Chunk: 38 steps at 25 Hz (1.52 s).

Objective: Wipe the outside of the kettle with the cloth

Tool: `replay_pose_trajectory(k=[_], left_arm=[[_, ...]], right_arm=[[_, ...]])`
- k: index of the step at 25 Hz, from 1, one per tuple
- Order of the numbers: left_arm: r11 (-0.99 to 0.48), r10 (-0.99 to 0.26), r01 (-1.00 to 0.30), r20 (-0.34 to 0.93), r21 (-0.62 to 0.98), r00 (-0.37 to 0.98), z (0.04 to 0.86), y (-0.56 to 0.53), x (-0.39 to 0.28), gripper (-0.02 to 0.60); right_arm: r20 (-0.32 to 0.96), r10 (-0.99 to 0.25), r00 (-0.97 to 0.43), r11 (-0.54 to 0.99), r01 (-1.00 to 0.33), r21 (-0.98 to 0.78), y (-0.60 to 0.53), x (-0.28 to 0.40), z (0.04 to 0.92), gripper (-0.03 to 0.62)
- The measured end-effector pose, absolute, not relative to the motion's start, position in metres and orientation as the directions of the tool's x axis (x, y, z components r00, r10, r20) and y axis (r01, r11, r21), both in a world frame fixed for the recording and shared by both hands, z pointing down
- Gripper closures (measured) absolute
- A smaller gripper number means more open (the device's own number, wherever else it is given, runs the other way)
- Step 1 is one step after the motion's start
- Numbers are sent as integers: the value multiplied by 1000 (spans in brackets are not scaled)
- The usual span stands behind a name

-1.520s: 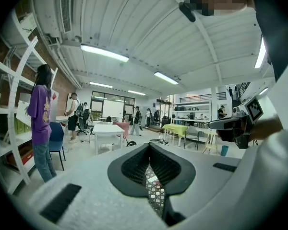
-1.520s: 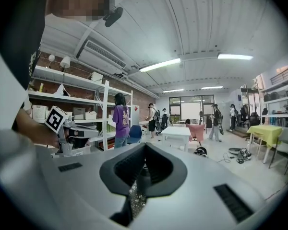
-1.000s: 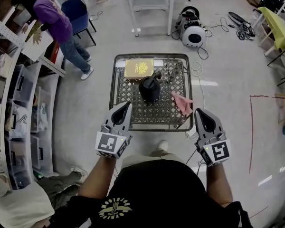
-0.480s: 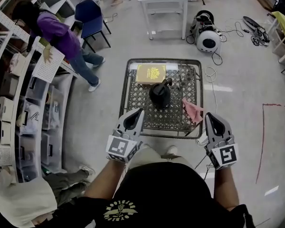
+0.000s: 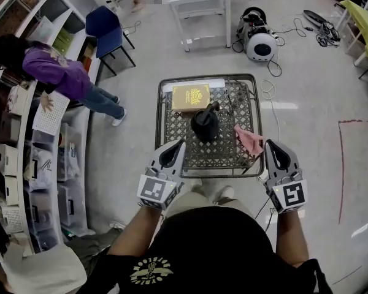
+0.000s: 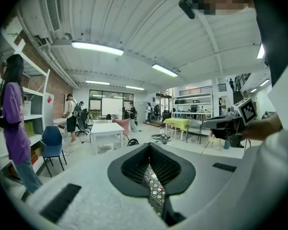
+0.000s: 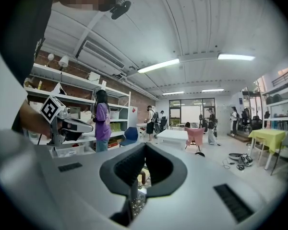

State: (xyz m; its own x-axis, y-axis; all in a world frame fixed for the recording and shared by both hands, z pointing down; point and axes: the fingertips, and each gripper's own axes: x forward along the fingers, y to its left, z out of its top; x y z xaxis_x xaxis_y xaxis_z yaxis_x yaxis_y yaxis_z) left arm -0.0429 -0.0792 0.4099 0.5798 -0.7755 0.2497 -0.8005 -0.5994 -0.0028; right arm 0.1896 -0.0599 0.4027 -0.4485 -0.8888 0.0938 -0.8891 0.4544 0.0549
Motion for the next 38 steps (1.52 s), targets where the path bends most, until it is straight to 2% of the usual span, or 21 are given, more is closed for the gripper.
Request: replay_pose_trajectory(k=[8,12,19,23,30,38], left_arm=[[-660,-724,-751,257,12,640,421,-115,-67,572],[-694,-694,-719,239,27,679,425,-136,-78,572],[-755,-621,-652,236,76,747,441,-157,-90,572],[-754,-612,-650,256,95,748,456,-166,-93,572],[-754,-604,-651,300,88,739,463,-164,-68,572],[-683,-667,-722,312,106,677,461,-168,-38,572]], right_arm=[[171,-925,-340,349,-937,23,-84,172,410,583],[224,-932,-286,306,-950,62,-94,165,418,583],[184,-953,-241,262,-960,95,-110,141,398,583],[243,-948,-205,234,-967,100,-112,139,412,582],[404,-891,-208,227,-974,-2,-109,166,466,582],[495,-801,-336,352,-934,-63,-130,185,511,580]])
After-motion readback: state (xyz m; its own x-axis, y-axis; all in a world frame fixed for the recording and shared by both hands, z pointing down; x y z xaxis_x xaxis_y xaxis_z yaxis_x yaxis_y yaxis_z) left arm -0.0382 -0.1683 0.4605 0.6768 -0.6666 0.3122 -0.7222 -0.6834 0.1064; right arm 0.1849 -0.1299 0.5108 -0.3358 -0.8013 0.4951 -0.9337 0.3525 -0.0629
